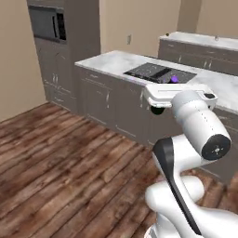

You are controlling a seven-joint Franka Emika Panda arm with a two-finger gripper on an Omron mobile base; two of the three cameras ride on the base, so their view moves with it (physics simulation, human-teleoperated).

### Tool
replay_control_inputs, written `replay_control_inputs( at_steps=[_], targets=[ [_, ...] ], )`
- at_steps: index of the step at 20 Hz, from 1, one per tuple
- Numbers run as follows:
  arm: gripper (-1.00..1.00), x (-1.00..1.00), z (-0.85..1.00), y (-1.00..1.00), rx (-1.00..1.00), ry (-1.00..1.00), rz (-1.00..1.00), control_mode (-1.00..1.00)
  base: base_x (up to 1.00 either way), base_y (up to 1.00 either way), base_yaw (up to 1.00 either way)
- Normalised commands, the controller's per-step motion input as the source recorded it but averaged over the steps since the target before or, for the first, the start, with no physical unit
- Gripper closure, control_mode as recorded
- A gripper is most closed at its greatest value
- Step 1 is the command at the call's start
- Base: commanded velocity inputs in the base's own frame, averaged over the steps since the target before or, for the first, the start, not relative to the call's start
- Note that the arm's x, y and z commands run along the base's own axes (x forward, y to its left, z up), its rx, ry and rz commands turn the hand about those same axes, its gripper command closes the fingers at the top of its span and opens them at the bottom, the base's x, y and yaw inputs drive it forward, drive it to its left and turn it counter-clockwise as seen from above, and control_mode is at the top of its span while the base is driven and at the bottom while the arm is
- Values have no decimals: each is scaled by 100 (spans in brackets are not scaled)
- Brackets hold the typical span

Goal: Open the cabinet directly in front. Then move the beer and the cup to the dining counter with the candle on it.

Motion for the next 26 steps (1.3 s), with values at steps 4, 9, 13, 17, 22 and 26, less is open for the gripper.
replay_control_inputs(
  at_steps=[4,9,13,17,22,26],
  targets=[
    [100,0,0,0,0,0,0,100,0,11,-99],
    [100,0,0,0,0,0,0,100,0,-12,-90],
    [100,0,0,0,0,0,0,100,8,-82,-65],
    [100,0,0,0,0,0,0,100,24,-100,-30],
    [100,0,0,0,0,0,0,100,72,-100,-16],
    [100,0,0,0,0,0,0,100,100,-99,0]
  ],
)
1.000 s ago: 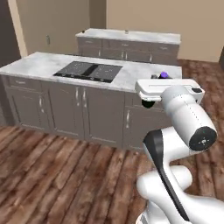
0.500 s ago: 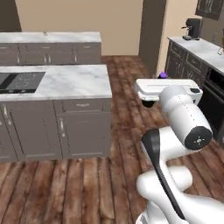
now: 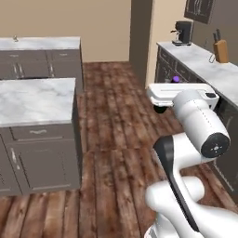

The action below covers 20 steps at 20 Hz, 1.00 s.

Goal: Open the cabinet directly in front. Then move the beer and the cup to the dining counter with the candle on it.

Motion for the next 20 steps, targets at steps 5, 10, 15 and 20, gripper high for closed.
replay_control_inputs(
  at_steps=[5,10,15,20],
  targets=[
    [100,0,0,0,0,0,0,100,100,-82,0],
    [100,0,0,0,0,0,0,100,100,-60,0],
    [100,0,0,0,0,0,0,100,100,-8,-2],
    [100,0,0,0,0,0,0,100,100,0,-1]
  ],
)
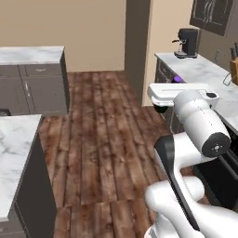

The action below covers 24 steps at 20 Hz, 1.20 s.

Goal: Open the cabinet directly in front. Then move the beer and the cup to the dining counter with the candle on it.

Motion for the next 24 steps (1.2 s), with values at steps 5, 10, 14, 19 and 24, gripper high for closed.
replay_control_inputs(
  at_steps=[5,10,14,19,24],
  targets=[
    [100,0,0,0,0,0,0,100,100,0,-3],
    [100,0,0,0,0,0,0,100,100,0,-4],
    [100,0,0,0,0,0,0,100,100,0,-2],
    [100,0,0,0,0,0,0,100,100,0,-2],
    [100,0,0,0,0,0,0,100,100,0,-3]
  ],
)
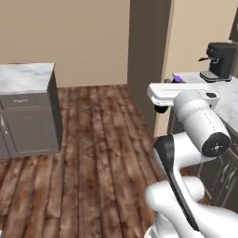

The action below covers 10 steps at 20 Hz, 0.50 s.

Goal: Open the cabinet directly in front. Then move the beer and the cup to the dining counter with the candle on it.

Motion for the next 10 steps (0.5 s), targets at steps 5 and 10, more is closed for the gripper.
replay_control_inputs(
  at_steps=[5,10],
  targets=[
    [100,0,0,0,0,0,0,100,100,0,-7],
    [100,0,0,0,0,0,0,100,100,15,-12]
  ],
)
